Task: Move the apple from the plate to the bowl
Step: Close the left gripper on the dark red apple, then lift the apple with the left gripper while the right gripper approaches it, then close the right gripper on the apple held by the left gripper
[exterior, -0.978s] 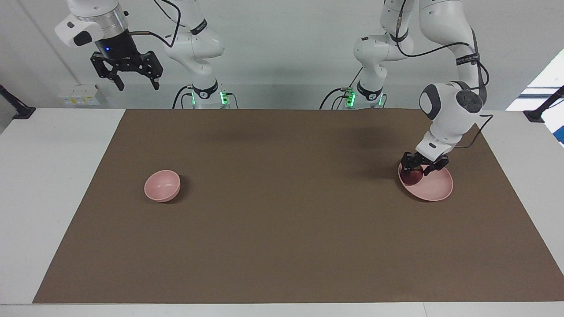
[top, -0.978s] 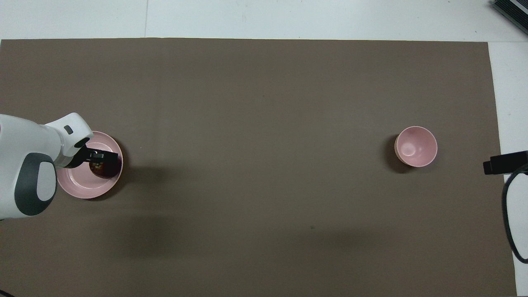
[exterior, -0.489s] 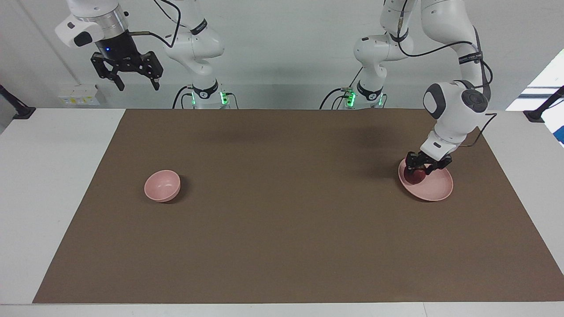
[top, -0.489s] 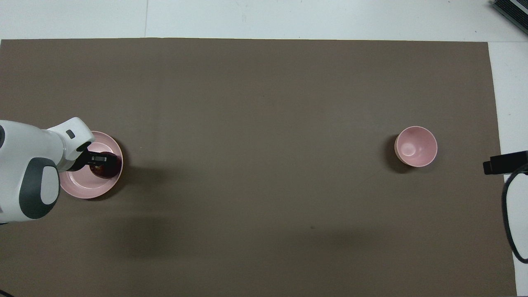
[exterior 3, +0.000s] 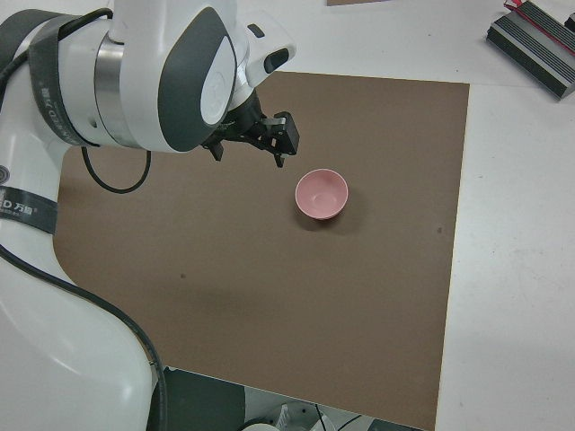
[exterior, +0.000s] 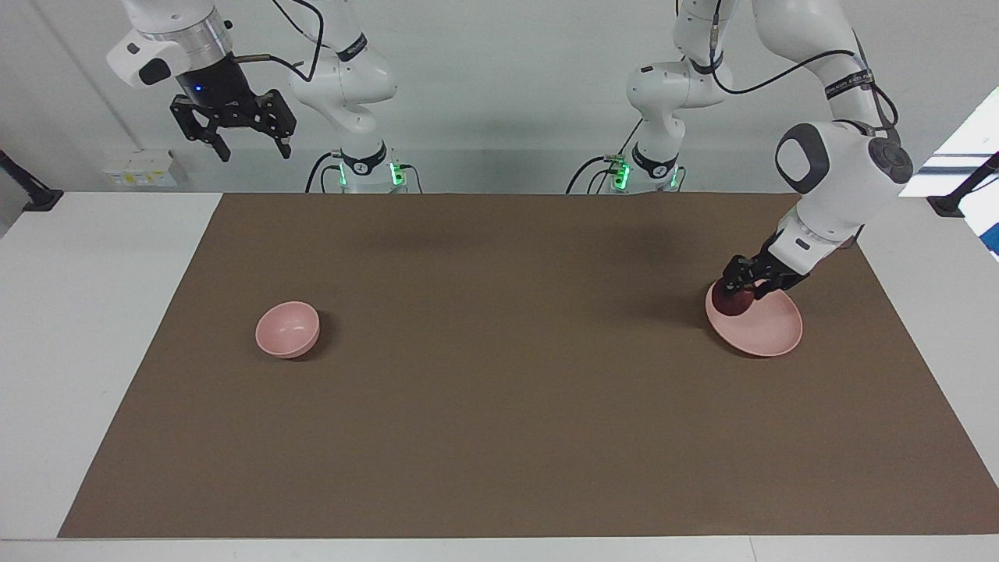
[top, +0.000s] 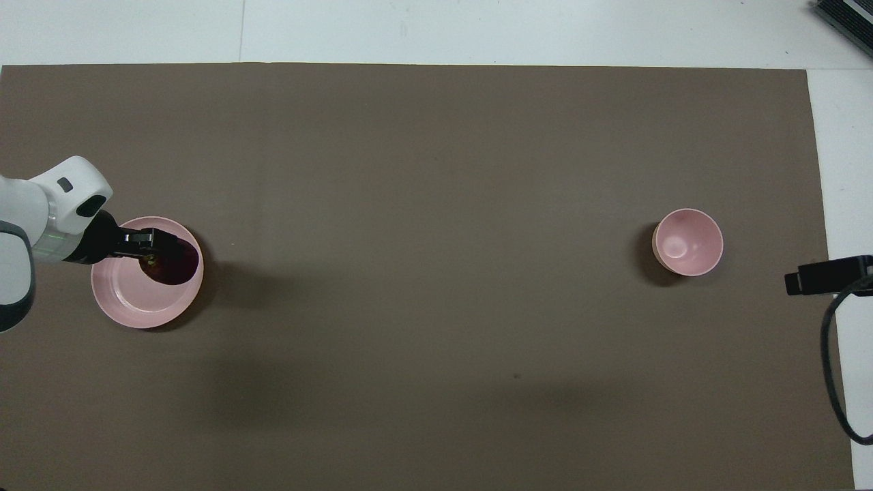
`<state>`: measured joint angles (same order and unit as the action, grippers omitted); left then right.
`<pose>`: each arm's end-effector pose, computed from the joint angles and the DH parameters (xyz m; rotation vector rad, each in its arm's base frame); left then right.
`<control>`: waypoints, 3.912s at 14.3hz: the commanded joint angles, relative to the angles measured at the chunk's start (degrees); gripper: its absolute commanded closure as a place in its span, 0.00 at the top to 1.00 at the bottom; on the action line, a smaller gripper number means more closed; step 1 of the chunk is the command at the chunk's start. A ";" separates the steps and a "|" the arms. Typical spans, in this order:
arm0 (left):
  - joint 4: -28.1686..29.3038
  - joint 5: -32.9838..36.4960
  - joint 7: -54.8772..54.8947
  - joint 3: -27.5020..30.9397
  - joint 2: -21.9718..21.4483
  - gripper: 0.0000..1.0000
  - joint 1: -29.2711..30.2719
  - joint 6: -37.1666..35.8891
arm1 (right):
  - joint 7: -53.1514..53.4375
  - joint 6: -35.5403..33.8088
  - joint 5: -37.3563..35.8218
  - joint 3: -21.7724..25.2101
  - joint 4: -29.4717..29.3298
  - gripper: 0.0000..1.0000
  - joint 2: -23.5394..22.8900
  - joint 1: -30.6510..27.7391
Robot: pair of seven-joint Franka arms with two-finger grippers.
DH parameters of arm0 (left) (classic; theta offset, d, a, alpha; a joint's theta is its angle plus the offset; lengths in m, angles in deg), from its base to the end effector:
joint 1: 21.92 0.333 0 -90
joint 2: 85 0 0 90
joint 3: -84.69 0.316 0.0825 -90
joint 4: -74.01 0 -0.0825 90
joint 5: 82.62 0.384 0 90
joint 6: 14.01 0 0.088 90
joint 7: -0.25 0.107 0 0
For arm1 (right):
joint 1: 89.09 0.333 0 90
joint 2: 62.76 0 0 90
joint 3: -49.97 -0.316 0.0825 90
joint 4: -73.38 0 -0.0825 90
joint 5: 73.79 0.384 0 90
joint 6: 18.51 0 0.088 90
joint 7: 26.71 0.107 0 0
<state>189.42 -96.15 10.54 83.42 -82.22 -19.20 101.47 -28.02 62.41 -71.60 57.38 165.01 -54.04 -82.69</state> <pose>0.5589 0.0005 0.4264 2.9251 -0.0691 -0.0370 0.4891 -0.0100 0.6766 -3.0830 -0.0191 0.0537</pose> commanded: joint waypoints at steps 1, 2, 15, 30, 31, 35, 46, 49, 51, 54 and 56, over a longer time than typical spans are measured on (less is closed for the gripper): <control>-0.28 -4.13 0.08 -1.19 -1.28 0.00 -0.26 -2.54 | 3.24 -0.67 3.95 -0.20 2.32 1.00 1.57 0.01; -0.11 -7.45 0.16 -1.28 -1.37 0.00 -1.48 -2.71 | 5.95 -0.93 6.40 -0.20 3.02 1.00 1.57 -0.51; 3.23 -46.58 -0.19 -9.89 -4.01 0.00 -2.02 -3.42 | 33.89 4.33 31.01 -0.20 10.23 1.00 -3.35 0.80; 1.39 -66.10 -7.92 -38.80 -2.95 0.00 -2.02 37.44 | 57.30 17.00 52.04 -0.38 10.14 1.00 -14.87 9.33; 1.30 -66.71 -7.92 -39.50 -3.04 0.00 -2.02 38.06 | 57.30 16.91 51.96 -0.38 10.15 1.00 -15.04 9.33; 0.69 -67.34 -8.01 -39.60 -2.95 0.00 -2.37 38.24 | 56.78 17.35 51.96 -0.38 10.06 1.00 -15.48 8.63; 0.16 -67.25 -9.68 -40.92 -3.04 0.00 -3.42 40.70 | 57.04 22.88 52.92 -0.38 10.50 1.00 -16.19 11.09; 0.33 -67.25 -9.77 -40.92 -3.22 0.00 -3.60 40.70 | 56.86 22.88 52.75 -0.38 11.28 1.00 -15.92 11.17; 0.33 -67.25 -9.85 -40.92 -3.22 0.00 -3.60 40.70 | 56.60 23.06 52.40 -0.38 11.55 1.00 -15.92 12.05; 0.25 -67.25 -9.86 -40.92 -3.22 0.00 -3.60 40.70 | 56.51 23.06 52.13 -0.38 11.55 1.00 -15.92 12.14; 0.33 -67.25 -9.94 -40.92 -3.22 0.00 -3.60 40.62 | 56.25 22.88 52.13 -0.38 11.55 0.83 -15.84 12.14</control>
<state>189.83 -162.28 1.42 42.02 -84.63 -21.71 140.89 28.23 84.19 -20.57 57.07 175.73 -70.28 -70.66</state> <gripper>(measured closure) 0.344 0.026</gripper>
